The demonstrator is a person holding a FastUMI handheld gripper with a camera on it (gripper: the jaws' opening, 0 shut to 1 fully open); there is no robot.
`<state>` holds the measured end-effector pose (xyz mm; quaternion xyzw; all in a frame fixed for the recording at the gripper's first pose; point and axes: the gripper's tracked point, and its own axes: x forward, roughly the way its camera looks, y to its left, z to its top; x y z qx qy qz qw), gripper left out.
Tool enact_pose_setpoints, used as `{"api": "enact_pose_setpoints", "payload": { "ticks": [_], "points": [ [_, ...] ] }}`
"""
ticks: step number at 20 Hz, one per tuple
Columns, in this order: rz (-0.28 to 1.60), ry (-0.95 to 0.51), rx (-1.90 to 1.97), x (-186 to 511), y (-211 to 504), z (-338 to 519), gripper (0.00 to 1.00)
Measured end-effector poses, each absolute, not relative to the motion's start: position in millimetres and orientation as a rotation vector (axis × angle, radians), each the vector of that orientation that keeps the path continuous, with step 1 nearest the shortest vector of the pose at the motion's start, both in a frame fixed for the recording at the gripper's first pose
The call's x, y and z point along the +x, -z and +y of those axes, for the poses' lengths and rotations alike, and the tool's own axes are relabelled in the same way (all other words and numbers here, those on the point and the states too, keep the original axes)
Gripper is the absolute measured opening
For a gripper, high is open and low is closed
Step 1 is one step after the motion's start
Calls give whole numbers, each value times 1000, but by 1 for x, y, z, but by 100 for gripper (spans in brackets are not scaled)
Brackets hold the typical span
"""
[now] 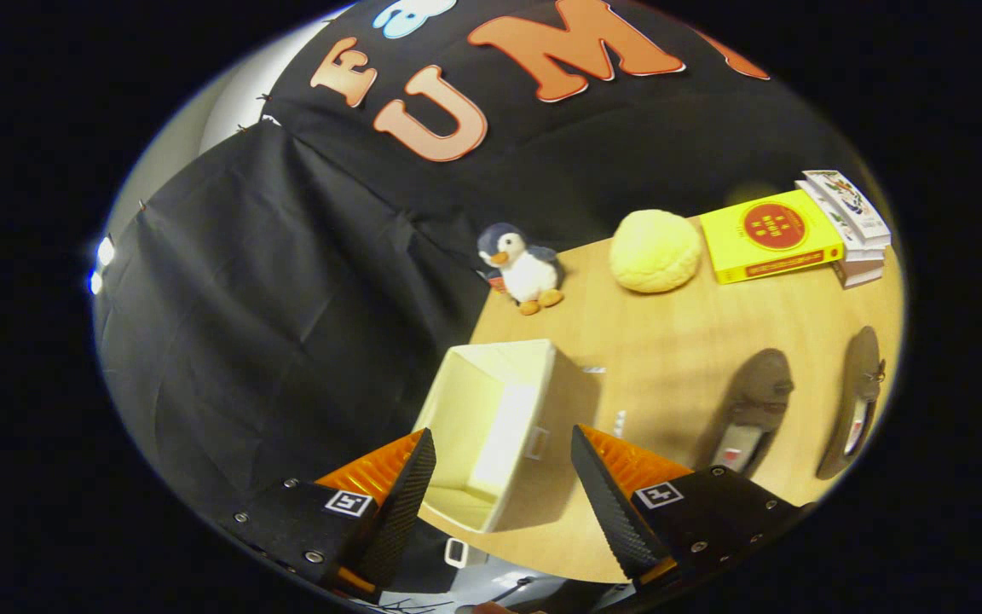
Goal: Open the storage box then place both shoes into the box .Put the left shoe in first, then the right shoe, with the right side of both shoes facing outward in a uniform manner.
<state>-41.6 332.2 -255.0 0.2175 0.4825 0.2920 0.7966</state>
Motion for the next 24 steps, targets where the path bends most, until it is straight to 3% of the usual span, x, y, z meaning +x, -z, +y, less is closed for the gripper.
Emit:
{"api": "enact_pose_setpoints", "payload": {
  "ticks": [13,19,24],
  "points": [
    [1208,-286,254,-53,390,204,96],
    [1214,-186,171,-46,448,185,84],
    [1186,-95,203,-25,477,175,63]
  ]
}}
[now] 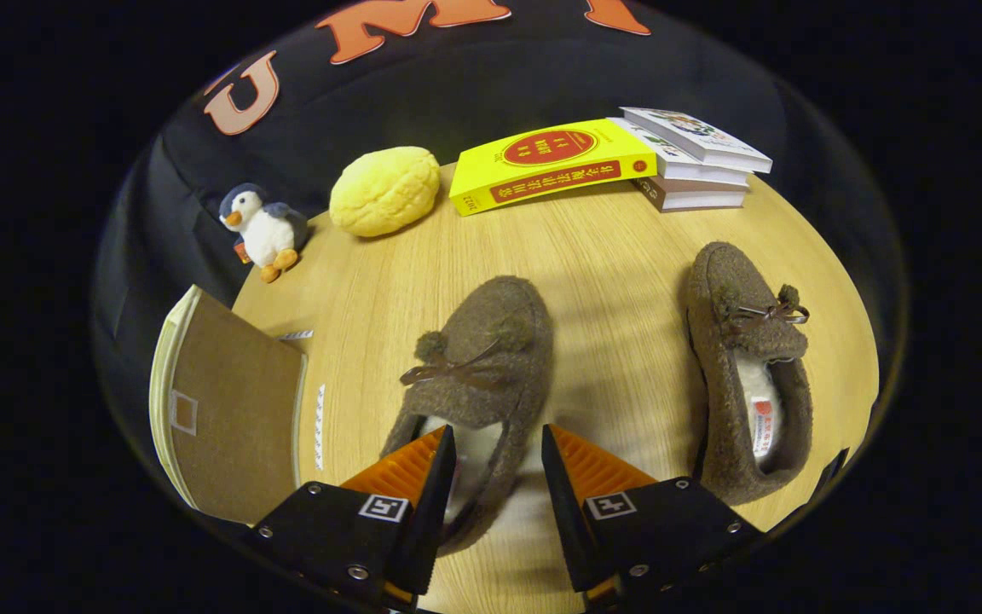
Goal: Open the storage box then place both shoes into the box .Put the left shoe in first, then the right shoe, with the right side of both shoes facing outward in a uniform manner.
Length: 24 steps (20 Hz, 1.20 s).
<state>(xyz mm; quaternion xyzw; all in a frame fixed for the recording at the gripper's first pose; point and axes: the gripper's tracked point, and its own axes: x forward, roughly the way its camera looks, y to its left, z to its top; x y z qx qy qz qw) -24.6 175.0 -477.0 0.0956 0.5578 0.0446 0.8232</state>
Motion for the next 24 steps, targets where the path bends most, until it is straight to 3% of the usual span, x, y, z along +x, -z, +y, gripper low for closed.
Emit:
{"api": "enact_pose_setpoints", "payload": {
  "ticks": [12,24],
  "points": [
    [1110,-111,251,-5,491,187,4],
    [1031,-210,234,11,348,252,3]
  ]
}}
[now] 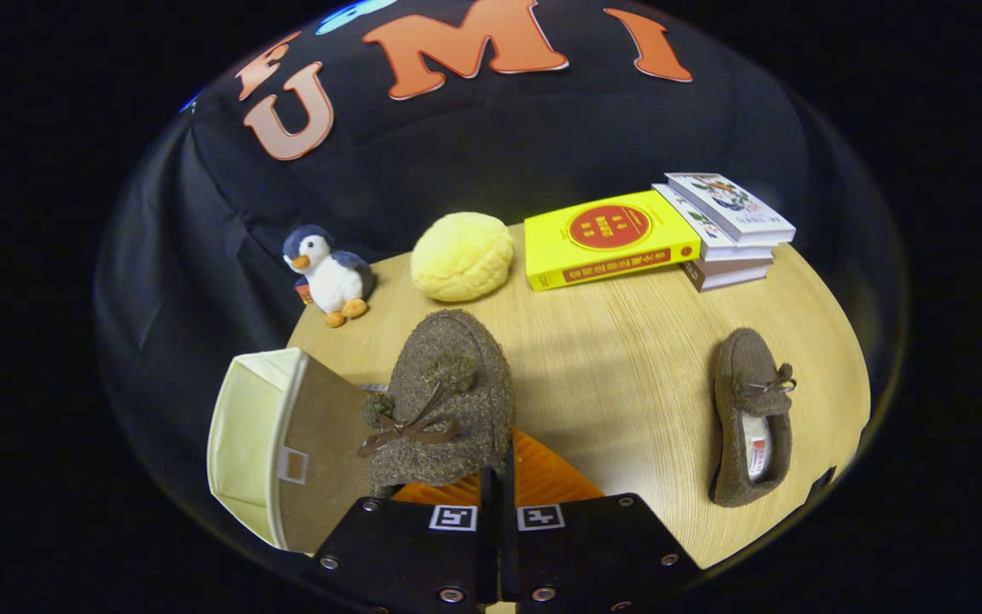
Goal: Open the storage box then place both shoes into the box .Put the left shoe in first, then the right shoe, with the right side of both shoes facing outward in a uniform manner.
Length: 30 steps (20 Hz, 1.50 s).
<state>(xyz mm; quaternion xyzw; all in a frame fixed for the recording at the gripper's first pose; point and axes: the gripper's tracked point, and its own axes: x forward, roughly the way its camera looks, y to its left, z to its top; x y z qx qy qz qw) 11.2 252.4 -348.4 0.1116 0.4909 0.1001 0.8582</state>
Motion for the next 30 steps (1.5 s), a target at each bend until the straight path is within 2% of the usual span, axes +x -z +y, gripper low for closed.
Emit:
{"api": "enact_pose_setpoints", "payload": {
  "ticks": [7,13,22,30],
  "points": [
    [1022,-307,263,1,282,344,3],
    [1037,-372,261,-13,267,426,3],
    [1161,-349,210,-42,325,498,3],
    [1290,-327,138,-58,370,518,4]
  ]
}}
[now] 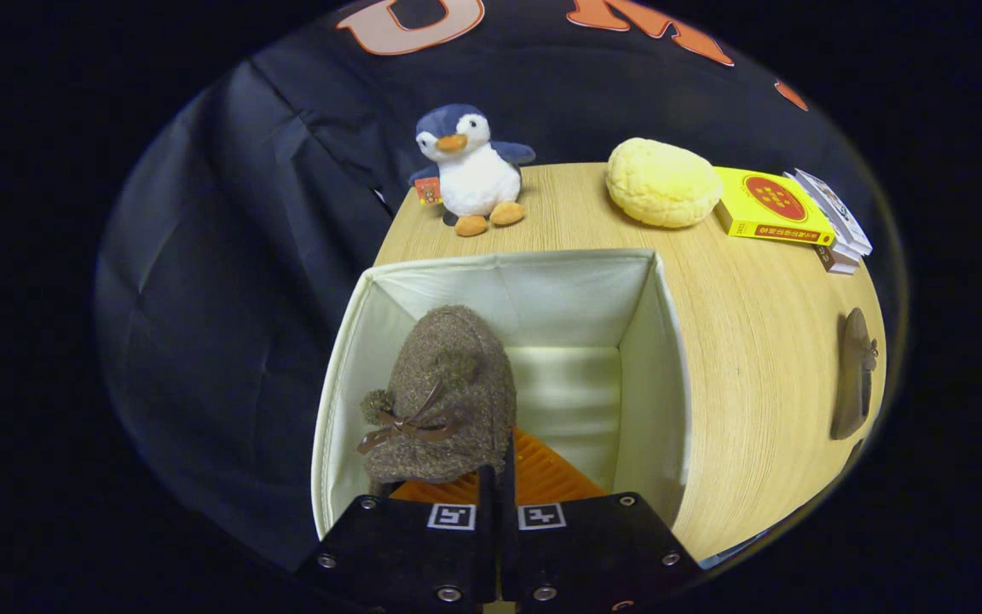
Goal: Open the storage box then place both shoes into the box .Put the left shoe in first, then the right shoe, with the right side of both shoes facing outward in a uniform manner.
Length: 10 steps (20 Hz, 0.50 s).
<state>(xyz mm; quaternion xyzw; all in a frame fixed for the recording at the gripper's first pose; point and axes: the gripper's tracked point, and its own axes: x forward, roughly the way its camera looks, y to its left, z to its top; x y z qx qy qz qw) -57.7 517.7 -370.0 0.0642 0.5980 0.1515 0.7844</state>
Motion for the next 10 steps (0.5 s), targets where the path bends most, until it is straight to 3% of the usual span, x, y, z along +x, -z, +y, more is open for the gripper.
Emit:
{"api": "enact_pose_setpoints", "payload": {
  "ticks": [5,10],
  "points": [
    [1379,-368,187,-75,374,534,17],
    [1378,-505,266,-87,348,543,41]
  ]
}}
